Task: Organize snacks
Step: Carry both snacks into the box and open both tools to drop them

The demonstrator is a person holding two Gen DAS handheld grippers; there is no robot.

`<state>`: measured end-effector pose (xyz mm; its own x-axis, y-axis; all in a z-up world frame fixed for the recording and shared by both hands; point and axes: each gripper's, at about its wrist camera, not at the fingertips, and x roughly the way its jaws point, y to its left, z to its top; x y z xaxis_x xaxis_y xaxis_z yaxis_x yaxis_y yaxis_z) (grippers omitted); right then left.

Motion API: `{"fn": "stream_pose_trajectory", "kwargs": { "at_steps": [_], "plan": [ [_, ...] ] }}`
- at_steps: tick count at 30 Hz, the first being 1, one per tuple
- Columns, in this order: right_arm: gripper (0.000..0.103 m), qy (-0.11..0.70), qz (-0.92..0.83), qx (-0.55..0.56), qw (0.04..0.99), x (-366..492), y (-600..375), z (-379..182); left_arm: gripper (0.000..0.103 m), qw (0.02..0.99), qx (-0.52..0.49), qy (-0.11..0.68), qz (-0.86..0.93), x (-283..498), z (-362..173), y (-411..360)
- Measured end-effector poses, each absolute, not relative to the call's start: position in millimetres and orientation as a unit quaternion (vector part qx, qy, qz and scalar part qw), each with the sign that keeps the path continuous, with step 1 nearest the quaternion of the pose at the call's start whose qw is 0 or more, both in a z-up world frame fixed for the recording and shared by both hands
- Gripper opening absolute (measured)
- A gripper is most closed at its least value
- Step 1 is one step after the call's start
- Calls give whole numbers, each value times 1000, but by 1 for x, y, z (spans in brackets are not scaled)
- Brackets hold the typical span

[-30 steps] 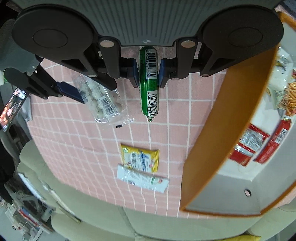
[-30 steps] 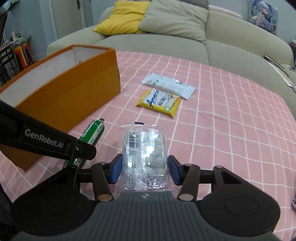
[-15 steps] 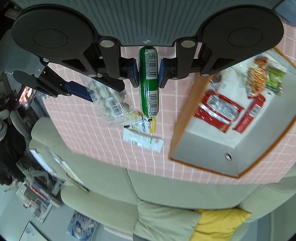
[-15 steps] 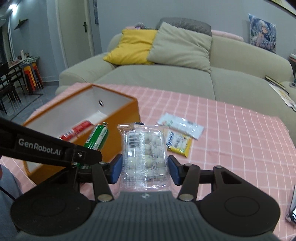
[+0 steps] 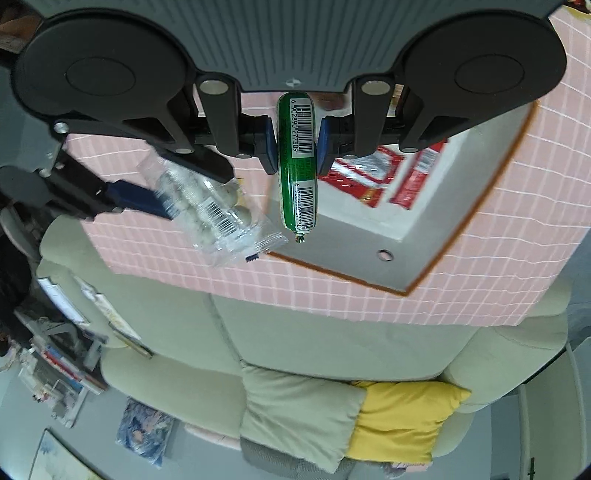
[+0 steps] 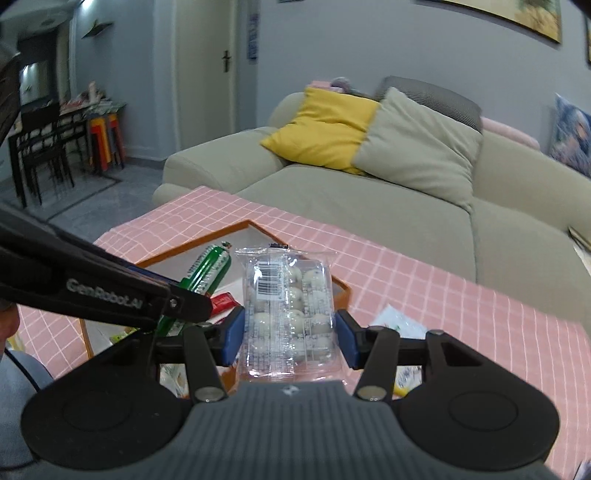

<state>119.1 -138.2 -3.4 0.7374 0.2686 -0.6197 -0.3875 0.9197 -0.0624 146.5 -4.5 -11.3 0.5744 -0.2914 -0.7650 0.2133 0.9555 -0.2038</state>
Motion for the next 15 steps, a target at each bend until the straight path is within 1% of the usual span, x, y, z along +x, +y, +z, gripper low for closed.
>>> {"fn": "stream_pose_trajectory", "kwargs": {
  "at_steps": [6, 15],
  "plan": [
    [50, 325, 200, -156, 911, 152, -109, -10, 24, 874, -31, 467, -129, 173, -27, 19],
    [50, 340, 232, -276, 869, 194, -73, -49, 24, 848, -8, 516, -118, 198, -63, 37]
  ]
}}
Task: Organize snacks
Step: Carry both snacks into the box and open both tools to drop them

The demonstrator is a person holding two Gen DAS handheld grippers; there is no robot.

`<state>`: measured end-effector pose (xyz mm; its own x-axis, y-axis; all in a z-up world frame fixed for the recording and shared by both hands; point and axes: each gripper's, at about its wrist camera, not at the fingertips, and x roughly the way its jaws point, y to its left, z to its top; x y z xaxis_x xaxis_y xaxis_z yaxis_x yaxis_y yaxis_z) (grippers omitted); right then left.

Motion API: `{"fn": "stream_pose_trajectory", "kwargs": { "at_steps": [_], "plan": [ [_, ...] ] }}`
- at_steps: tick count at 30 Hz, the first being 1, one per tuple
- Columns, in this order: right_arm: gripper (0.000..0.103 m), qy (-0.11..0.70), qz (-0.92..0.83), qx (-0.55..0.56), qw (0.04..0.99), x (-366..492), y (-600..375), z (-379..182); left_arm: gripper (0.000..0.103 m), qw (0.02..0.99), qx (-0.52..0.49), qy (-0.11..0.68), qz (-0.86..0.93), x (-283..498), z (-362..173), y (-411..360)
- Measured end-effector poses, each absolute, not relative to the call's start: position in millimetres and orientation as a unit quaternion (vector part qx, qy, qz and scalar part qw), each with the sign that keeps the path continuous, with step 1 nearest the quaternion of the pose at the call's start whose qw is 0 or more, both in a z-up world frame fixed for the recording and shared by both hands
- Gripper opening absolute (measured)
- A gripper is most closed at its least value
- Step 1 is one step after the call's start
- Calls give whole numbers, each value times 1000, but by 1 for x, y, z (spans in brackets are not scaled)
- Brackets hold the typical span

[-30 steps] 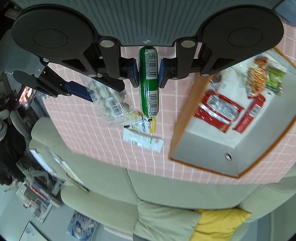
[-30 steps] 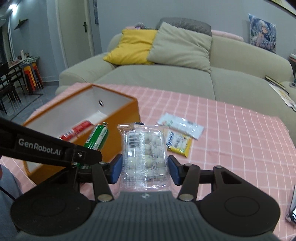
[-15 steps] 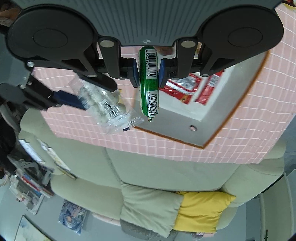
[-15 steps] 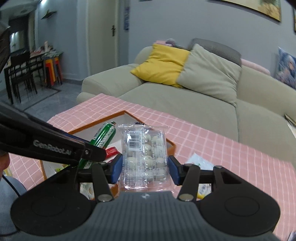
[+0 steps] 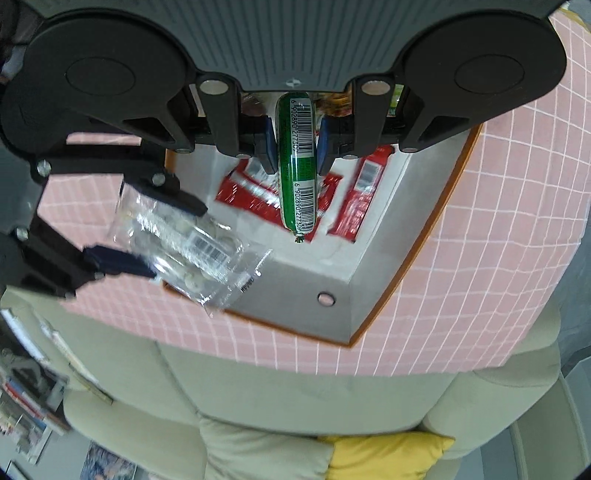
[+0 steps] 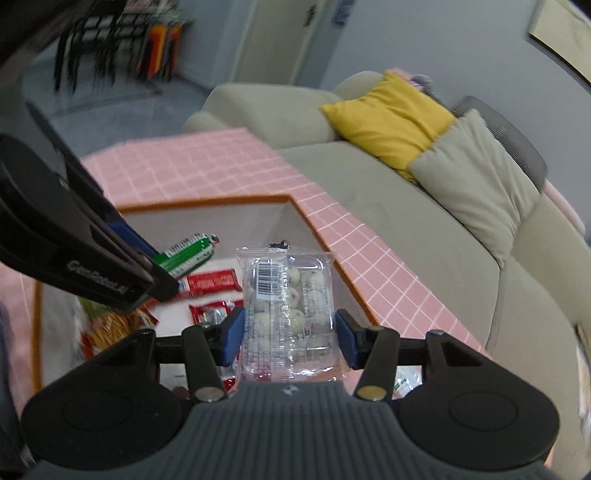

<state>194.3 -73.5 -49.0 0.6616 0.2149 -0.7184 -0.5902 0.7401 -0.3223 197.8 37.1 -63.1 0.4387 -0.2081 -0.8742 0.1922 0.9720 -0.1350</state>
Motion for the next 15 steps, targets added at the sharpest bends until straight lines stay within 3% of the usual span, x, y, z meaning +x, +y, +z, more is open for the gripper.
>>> {"fn": "stream_pose_trajectory", "kwargs": {
  "at_steps": [15],
  "plan": [
    [50, 377, 280, -361, 805, 229, -47, -104, 24, 809, 39, 569, -141, 225, -106, 27]
  ]
}}
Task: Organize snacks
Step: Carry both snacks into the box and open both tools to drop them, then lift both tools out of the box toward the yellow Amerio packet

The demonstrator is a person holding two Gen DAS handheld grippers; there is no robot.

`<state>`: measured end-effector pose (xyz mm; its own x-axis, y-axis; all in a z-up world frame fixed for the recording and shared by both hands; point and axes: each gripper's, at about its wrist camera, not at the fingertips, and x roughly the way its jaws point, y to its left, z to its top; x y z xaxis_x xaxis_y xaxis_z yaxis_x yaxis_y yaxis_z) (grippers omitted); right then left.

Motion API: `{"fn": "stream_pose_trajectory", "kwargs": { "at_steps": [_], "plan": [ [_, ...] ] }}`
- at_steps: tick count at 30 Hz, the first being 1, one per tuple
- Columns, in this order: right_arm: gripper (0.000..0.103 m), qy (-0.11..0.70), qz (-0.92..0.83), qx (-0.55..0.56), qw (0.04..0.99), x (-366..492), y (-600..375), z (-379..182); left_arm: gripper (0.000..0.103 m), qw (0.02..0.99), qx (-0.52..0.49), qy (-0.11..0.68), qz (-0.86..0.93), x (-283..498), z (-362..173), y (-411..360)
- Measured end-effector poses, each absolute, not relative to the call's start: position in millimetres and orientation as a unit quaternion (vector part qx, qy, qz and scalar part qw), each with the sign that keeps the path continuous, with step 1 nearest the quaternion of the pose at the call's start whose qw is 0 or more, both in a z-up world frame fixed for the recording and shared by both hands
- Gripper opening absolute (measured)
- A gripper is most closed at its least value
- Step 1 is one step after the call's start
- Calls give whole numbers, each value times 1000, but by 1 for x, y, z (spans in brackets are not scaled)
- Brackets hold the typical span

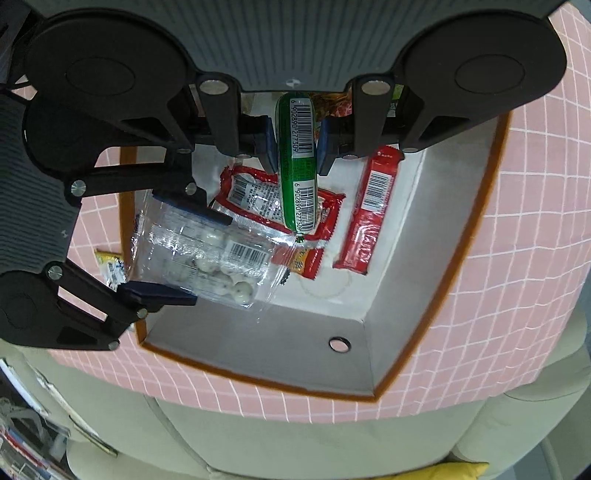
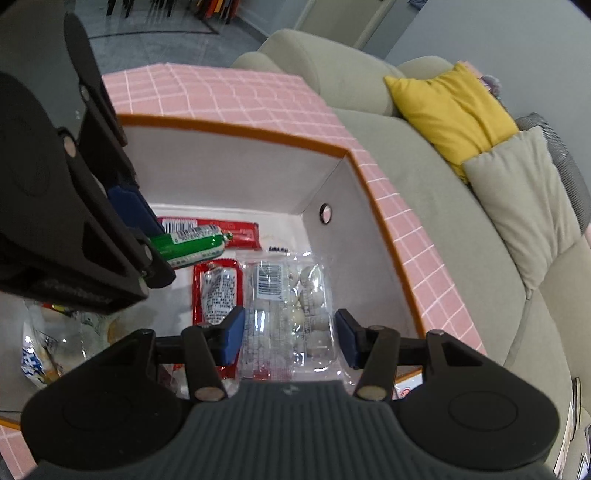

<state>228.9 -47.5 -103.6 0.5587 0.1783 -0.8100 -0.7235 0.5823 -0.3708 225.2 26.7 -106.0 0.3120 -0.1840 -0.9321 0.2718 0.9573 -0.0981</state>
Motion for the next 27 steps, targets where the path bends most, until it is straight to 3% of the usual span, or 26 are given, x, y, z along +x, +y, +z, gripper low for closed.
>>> {"fn": "stream_pose_trajectory", "kwargs": {
  "at_steps": [12, 19, 21, 27],
  "plan": [
    [52, 423, 294, -365, 776, 237, -44, -130, 24, 788, 36, 597, -147, 234, -129, 21],
    [60, 418, 292, -366, 778, 234, -45, -121, 25, 793, 21, 592, -144, 231, -122, 27],
    [69, 415, 286, -364, 783, 236, -45, -117, 37, 798, 22, 585, -143, 230, -116, 27],
    [79, 413, 263, -347, 800, 235, -55, -94, 49, 816, 12, 560, -141, 217, -91, 30]
  ]
}}
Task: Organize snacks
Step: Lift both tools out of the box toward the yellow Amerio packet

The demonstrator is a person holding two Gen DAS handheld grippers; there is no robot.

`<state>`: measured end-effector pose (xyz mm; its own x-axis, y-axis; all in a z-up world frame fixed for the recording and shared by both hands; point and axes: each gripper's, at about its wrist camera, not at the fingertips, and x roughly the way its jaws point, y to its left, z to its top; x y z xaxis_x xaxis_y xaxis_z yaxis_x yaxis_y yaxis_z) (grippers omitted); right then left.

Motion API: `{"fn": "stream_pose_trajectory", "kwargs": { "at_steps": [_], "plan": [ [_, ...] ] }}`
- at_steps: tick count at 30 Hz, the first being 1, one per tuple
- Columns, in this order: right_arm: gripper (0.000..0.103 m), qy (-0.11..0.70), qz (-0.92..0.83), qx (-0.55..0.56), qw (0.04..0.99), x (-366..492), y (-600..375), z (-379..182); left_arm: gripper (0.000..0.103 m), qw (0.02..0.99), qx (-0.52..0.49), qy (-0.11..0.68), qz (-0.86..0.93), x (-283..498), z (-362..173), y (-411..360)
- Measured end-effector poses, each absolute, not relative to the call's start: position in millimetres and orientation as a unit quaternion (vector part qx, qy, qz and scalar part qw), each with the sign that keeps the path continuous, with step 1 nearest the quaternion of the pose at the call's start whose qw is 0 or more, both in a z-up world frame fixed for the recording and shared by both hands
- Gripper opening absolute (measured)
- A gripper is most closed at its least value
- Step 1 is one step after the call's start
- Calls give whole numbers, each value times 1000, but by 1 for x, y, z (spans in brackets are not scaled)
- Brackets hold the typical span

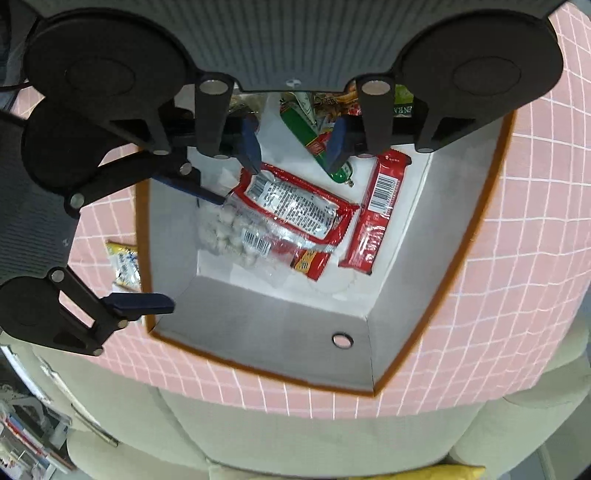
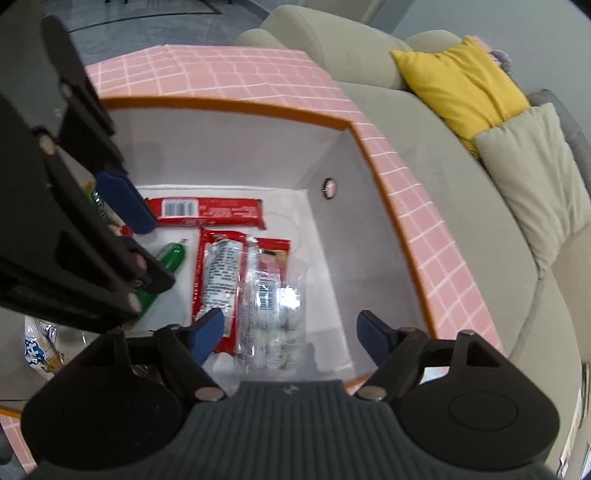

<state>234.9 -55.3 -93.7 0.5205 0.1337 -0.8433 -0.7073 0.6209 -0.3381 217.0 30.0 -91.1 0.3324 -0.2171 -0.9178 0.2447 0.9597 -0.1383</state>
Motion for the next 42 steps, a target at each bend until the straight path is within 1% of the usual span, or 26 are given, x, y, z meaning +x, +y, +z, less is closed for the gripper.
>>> {"fn": "stream_pose_trajectory", "kwargs": {
  "at_steps": [4, 10, 19, 21, 28, 36, 42],
  "plan": [
    [81, 411, 248, -317, 818, 231, -70, -74, 51, 831, 4, 538, -137, 207, -72, 31],
    [83, 385, 225, -253, 858, 217, -95, -43, 51, 862, -19, 498, -97, 191, -44, 32],
    [92, 339, 179, -164, 909, 175, -133, -9, 51, 894, -33, 438, -88, 157, -13, 17],
    [92, 331, 170, -151, 916, 166, -140, -6, 51, 899, -37, 427, -92, 147, -7, 12],
    [92, 313, 136, -102, 934, 133, -171, -10, 51, 909, -42, 401, -101, 118, 0, -16],
    [93, 302, 85, -69, 947, 91, -207, -43, 55, 918, -60, 380, -99, 93, -15, -47],
    [93, 313, 58, -56, 946, 71, -230, -66, 55, 905, -62, 400, -128, 88, -37, -73]
  ]
}}
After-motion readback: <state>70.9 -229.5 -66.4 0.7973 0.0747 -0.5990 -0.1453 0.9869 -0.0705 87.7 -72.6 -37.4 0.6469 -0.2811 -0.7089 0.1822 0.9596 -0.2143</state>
